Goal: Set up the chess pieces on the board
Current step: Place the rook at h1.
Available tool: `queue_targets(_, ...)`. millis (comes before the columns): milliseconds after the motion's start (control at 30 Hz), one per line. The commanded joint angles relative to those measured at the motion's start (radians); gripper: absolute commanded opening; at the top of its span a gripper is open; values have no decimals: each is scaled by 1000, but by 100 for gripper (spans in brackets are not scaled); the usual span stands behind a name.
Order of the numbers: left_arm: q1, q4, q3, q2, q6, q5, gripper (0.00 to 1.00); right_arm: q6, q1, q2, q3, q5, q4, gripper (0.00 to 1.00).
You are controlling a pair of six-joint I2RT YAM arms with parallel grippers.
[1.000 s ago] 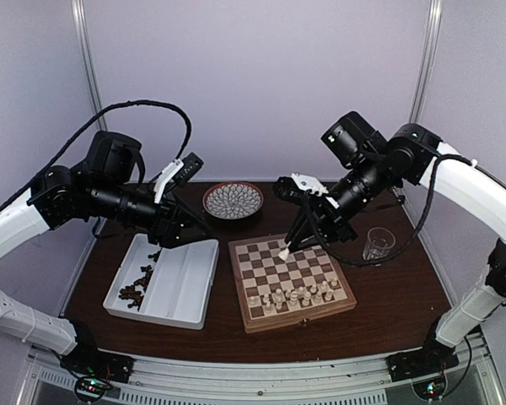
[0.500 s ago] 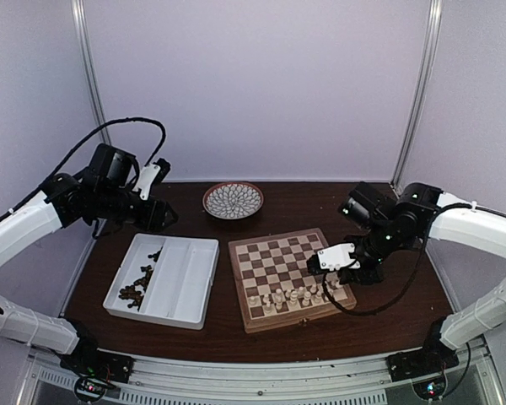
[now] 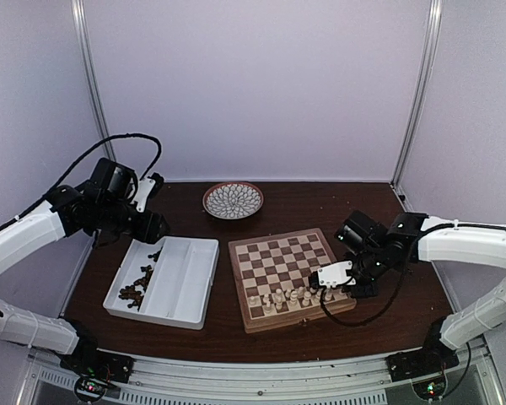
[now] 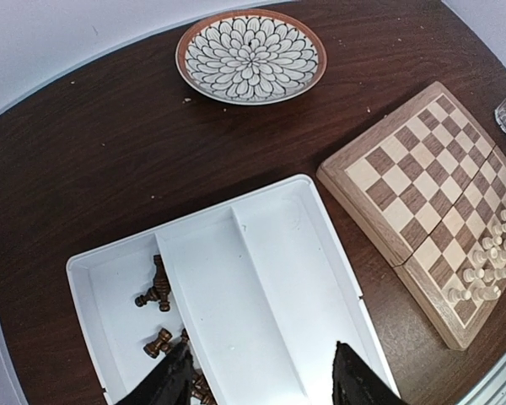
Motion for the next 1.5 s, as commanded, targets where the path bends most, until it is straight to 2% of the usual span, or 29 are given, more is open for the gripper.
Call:
queue_targets(0,8,56,-19,-22,0,-12,57,26,-8,38,-10,16,107,5)
queue_targets(733,8,54,-12,-46,-37,41,56,9,-36,83,-48,-39,119,6)
queue_targets(1467,8,65,-30,-52,-59,65,56,9,-41,119,-55,-1,135,6)
